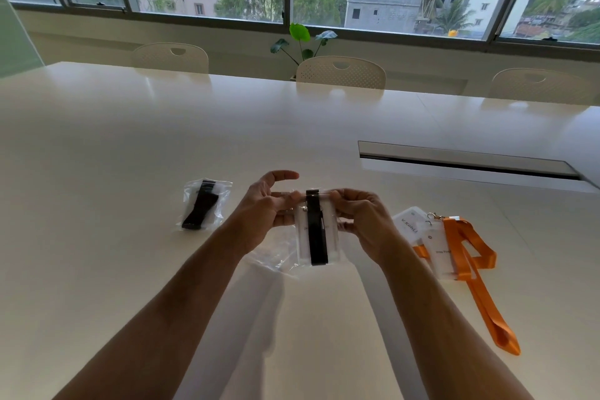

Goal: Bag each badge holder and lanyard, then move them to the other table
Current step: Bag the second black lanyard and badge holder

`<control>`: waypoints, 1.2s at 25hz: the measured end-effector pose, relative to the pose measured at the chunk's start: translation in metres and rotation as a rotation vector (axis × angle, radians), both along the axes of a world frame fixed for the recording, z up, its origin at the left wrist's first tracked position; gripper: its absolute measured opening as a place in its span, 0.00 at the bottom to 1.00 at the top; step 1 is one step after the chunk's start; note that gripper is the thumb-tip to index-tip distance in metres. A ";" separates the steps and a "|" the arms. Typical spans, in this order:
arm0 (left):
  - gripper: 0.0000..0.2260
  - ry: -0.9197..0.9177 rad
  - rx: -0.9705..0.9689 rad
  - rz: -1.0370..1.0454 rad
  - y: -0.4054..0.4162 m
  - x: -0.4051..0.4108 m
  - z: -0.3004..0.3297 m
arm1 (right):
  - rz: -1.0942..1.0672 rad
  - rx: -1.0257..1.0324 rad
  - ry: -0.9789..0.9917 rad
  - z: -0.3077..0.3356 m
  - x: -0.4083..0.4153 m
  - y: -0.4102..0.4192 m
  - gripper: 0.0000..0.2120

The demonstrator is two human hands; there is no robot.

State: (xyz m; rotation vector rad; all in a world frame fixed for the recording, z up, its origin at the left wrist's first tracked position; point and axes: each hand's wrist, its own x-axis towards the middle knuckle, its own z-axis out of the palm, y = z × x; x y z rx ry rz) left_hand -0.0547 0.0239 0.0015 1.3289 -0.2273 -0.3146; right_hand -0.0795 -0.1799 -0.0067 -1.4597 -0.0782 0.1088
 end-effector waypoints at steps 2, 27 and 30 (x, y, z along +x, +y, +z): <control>0.17 0.008 -0.015 -0.045 0.011 0.000 0.000 | 0.051 0.017 0.022 -0.002 0.006 0.001 0.11; 0.05 0.017 0.421 0.934 0.190 0.038 -0.011 | -0.100 -1.207 -0.444 -0.074 0.020 0.085 0.25; 0.06 0.035 0.478 0.993 0.207 0.050 -0.014 | -0.096 -1.224 -0.445 -0.075 0.020 0.085 0.26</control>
